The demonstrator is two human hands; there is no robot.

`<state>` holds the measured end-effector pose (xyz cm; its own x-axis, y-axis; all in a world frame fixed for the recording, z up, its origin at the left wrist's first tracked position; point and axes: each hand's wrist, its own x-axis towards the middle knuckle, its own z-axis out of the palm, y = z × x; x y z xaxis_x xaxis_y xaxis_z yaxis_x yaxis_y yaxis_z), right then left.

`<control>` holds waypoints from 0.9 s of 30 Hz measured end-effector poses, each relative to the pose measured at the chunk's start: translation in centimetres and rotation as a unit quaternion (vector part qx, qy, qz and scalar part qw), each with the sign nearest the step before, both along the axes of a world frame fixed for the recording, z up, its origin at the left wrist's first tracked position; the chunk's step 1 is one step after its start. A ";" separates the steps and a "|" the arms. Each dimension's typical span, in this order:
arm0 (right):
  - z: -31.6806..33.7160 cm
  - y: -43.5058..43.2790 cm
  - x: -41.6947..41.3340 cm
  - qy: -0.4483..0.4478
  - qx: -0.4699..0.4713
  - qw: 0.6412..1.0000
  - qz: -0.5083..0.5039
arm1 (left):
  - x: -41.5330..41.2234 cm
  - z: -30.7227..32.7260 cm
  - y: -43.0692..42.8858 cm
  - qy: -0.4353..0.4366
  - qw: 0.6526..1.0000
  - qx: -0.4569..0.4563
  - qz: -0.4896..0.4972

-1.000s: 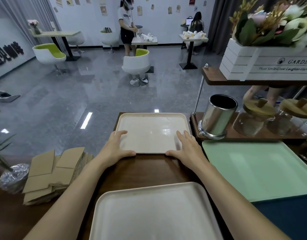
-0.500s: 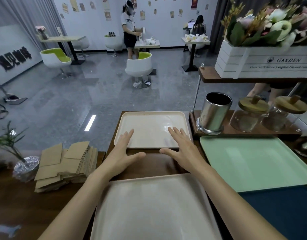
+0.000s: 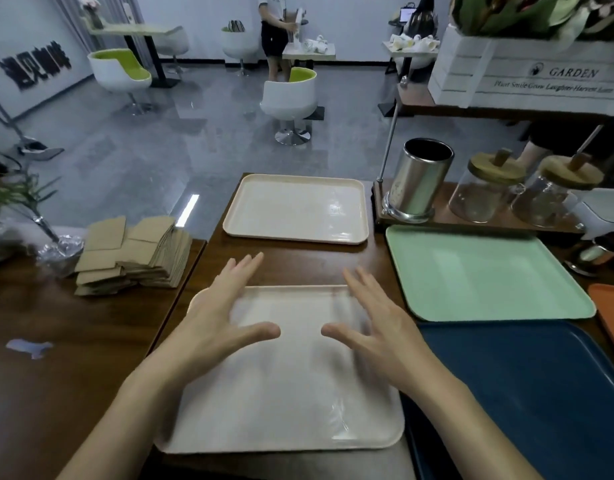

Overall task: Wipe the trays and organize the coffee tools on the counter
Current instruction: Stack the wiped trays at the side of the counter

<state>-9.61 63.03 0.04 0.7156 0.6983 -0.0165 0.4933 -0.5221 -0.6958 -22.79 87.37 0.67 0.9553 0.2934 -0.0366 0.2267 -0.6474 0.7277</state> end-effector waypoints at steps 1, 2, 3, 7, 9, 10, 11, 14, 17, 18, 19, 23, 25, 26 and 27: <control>-0.2 -0.9 -0.7 0.007 -0.012 1.000 -0.005 | -1.2 -0.4 -0.3 0.012 1.000 0.002 0.008; -0.4 -1.9 -1.5 0.015 -0.024 1.000 -0.008 | -2.7 -0.8 -0.7 0.029 0.999 0.001 0.017; -0.6 -2.7 -2.2 0.023 -0.035 0.999 -0.009 | -3.9 -1.1 -1.0 0.043 0.999 0.001 0.025; -1.1 -5.6 -4.7 0.041 -0.083 0.996 -0.002 | -8.0 -2.6 -2.5 0.069 0.997 0.011 0.044; -1.2 -6.2 -5.6 0.049 -0.096 0.994 0.004 | -9.2 -3.0 -3.3 0.075 0.996 0.012 0.055; -1.3 -6.3 -5.8 0.050 -0.102 0.994 0.004 | -9.6 -3.2 -3.5 0.079 0.995 0.015 0.061; -1.3 -6.4 -6.0 0.045 -0.110 0.993 0.006 | -10.0 -3.2 -3.8 0.085 0.994 0.025 0.065; -0.9 -6.9 -6.6 0.025 -0.129 0.991 0.021 | -11.0 -3.1 -4.4 0.099 0.991 0.051 0.078; -0.6 -7.3 -7.2 0.006 -0.130 0.991 0.039 | -12.2 -3.2 -4.5 0.112 0.987 0.039 0.106; -0.7 -7.4 -7.3 0.003 -0.130 0.991 0.040 | -12.6 -3.3 -4.5 0.116 0.986 0.033 0.116; -0.7 -7.5 -7.4 0.000 -0.132 0.990 0.040 | -13.0 -3.4 -4.5 0.122 0.984 0.029 0.126; -1.6 -7.5 -7.7 -0.034 -0.142 0.989 0.029 | -13.5 -3.7 -3.9 0.141 0.979 0.028 0.146; -2.4 -7.4 -7.6 -0.045 -0.141 0.989 0.015 | -13.4 -3.9 -3.6 0.142 0.979 0.032 0.146; -2.8 -7.3 -7.5 -0.050 -0.140 0.989 0.012 | -13.4 -4.0 -3.5 0.140 0.979 0.034 0.147; -3.1 -7.3 -7.4 -0.054 -0.137 0.989 0.011 | -13.3 -4.0 -3.4 0.135 0.980 0.034 0.146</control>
<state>-17.00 55.78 -3.11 0.7076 0.6941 -0.1327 0.5706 -0.6720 -0.4720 -36.13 84.01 -3.38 0.7890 0.5626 -0.2470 0.5871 -0.5716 0.5732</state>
